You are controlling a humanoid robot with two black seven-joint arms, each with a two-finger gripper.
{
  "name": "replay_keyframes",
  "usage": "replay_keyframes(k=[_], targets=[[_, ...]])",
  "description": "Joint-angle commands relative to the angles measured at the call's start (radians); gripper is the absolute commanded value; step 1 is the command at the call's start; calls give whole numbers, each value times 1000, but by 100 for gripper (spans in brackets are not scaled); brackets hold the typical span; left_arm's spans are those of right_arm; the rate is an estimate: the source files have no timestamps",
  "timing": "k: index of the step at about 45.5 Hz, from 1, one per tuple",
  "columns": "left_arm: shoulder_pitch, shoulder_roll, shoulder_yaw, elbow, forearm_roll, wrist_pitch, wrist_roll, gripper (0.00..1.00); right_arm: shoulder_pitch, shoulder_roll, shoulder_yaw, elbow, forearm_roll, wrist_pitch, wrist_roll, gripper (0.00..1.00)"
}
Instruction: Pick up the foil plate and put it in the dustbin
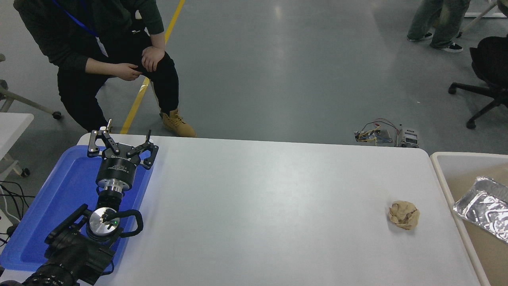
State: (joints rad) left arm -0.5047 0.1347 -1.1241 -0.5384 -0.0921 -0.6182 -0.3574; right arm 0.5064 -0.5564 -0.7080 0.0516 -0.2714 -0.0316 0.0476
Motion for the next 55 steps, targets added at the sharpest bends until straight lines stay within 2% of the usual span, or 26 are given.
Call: replay_keyframes(k=[1,15,32,47,55], targets=[[0,-1,0,0,0,0,0,100,20,0,5,13,1,-16,0,100],[0,-1,1,0,0,0,0,100,145,-2,-41,31,0,-8,1,100],[0,0,0,0,0,0,2,100,595,1,-291,229,-11,-5,1,100],[0,0,1,0,0,0,0,100,1056,3,-412,615,-17,116,0,100],[0,0,1,0,0,0,2,100,1231,64,-490,744,-15,156,0,100]])
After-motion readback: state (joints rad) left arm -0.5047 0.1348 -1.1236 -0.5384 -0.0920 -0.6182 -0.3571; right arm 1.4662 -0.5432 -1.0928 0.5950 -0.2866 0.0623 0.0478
